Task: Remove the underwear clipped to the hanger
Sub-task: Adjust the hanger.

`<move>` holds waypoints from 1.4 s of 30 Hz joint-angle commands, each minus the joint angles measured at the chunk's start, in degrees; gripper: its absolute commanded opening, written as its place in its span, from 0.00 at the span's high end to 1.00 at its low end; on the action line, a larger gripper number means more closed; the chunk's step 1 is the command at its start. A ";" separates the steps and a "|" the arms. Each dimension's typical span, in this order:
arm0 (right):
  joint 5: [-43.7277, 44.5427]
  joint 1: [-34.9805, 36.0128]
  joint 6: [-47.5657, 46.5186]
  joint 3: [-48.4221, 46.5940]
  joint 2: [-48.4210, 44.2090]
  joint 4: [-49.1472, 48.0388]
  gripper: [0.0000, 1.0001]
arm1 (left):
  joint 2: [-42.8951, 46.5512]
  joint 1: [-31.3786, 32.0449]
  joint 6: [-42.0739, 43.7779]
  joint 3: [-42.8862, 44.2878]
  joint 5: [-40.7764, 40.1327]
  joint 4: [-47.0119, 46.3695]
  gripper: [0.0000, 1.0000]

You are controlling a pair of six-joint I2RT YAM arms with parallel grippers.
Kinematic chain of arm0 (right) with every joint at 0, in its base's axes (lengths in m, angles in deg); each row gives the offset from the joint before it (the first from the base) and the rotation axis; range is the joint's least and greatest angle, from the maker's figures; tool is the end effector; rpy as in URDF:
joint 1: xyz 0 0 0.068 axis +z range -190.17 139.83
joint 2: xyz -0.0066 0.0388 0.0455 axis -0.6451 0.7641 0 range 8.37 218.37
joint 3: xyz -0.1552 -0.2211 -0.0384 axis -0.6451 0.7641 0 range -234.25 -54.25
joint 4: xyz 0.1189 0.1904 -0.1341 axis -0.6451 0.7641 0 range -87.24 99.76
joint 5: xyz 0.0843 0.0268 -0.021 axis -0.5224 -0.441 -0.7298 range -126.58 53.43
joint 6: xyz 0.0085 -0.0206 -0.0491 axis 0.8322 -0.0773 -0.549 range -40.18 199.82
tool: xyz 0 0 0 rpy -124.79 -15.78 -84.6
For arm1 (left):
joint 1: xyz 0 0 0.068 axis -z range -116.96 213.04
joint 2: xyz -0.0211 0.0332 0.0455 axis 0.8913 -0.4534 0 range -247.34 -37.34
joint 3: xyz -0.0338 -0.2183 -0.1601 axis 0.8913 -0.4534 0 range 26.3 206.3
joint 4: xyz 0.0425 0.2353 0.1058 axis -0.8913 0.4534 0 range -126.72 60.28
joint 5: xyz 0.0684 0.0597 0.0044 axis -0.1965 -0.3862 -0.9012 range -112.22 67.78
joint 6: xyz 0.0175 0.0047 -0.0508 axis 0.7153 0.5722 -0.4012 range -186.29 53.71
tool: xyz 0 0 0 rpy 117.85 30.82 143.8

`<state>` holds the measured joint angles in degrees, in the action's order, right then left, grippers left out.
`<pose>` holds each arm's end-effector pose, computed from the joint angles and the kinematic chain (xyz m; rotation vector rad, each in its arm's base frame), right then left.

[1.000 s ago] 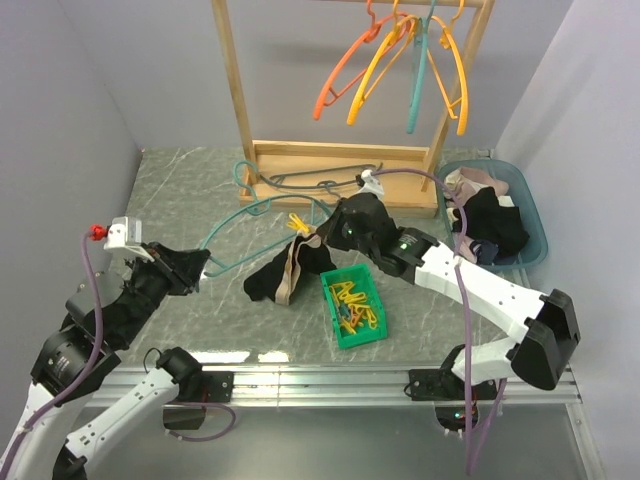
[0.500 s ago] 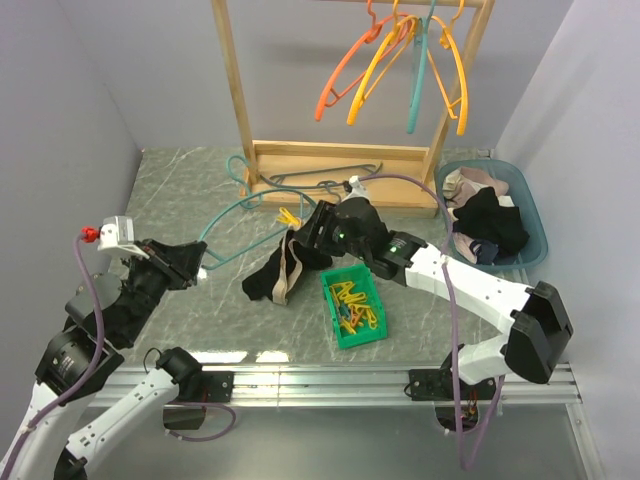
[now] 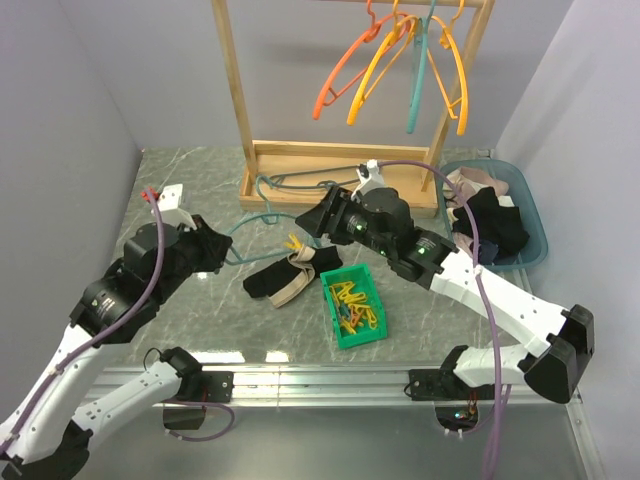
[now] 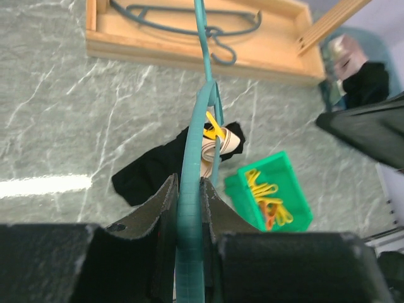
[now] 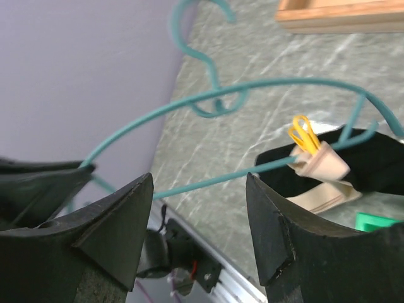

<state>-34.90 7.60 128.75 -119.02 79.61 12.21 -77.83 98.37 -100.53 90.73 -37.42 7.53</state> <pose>0.1962 0.2146 0.3655 0.0426 2.0104 1.1141 0.1036 -0.0621 0.4015 -0.1620 1.9460 -0.5591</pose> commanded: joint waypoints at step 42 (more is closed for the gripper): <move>50.69 35.99 -64.91 -7.47 16.99 -27.36 0.31 | -11.28 0.18 -1.27 12.83 1.05 2.86 1.00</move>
<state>2.56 42.48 71.09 -122.94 94.54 -5.73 -89.68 98.39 -100.27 102.77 -38.12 13.89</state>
